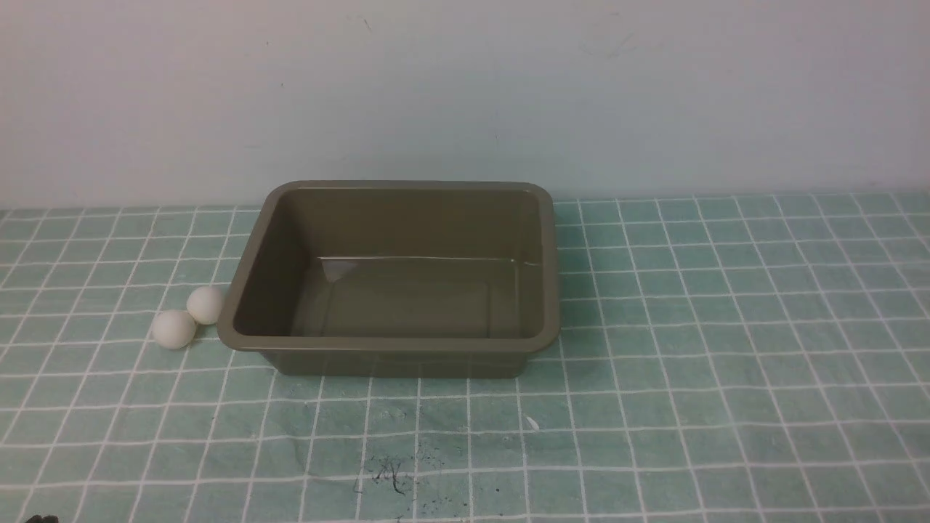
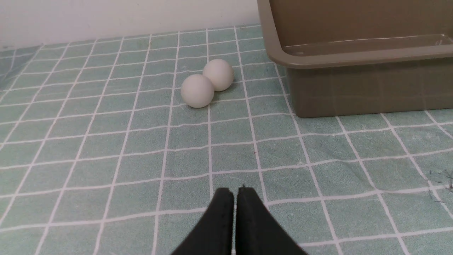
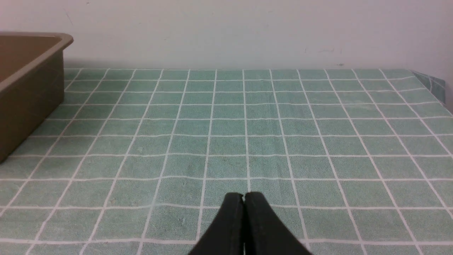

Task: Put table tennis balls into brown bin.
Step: 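Reach for and grasp a ping pong ball on the table beside the basket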

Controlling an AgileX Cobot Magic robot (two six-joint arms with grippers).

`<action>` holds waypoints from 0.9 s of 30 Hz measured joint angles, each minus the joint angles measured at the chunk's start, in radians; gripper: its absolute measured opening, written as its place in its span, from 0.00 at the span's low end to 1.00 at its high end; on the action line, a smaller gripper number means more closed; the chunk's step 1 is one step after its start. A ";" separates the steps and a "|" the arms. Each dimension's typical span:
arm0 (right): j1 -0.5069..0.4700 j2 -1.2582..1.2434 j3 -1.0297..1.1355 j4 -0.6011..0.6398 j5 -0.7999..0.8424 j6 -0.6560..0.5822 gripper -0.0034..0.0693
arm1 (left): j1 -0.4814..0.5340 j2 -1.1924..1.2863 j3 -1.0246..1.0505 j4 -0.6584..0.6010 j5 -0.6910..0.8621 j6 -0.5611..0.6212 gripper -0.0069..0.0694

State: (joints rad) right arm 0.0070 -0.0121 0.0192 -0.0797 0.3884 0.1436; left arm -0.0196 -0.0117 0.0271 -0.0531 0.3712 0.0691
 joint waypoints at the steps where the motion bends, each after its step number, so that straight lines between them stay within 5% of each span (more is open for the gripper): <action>1: 0.000 0.000 0.000 0.000 0.000 0.000 0.03 | 0.000 0.000 0.000 0.000 0.000 0.000 0.08; 21: 0.000 0.000 0.000 0.000 0.000 0.004 0.03 | 0.000 0.000 0.000 -0.003 -0.004 0.001 0.08; 24: 0.000 0.000 0.000 0.000 0.000 0.004 0.03 | 0.000 0.000 0.002 -0.042 -0.042 -0.002 0.08; 27: 0.000 0.000 0.000 0.000 0.000 0.004 0.03 | 0.000 0.000 0.004 -0.247 -0.201 -0.069 0.08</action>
State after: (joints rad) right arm 0.0070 -0.0121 0.0192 -0.0797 0.3884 0.1479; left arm -0.0196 -0.0117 0.0310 -0.3004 0.1704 0.0000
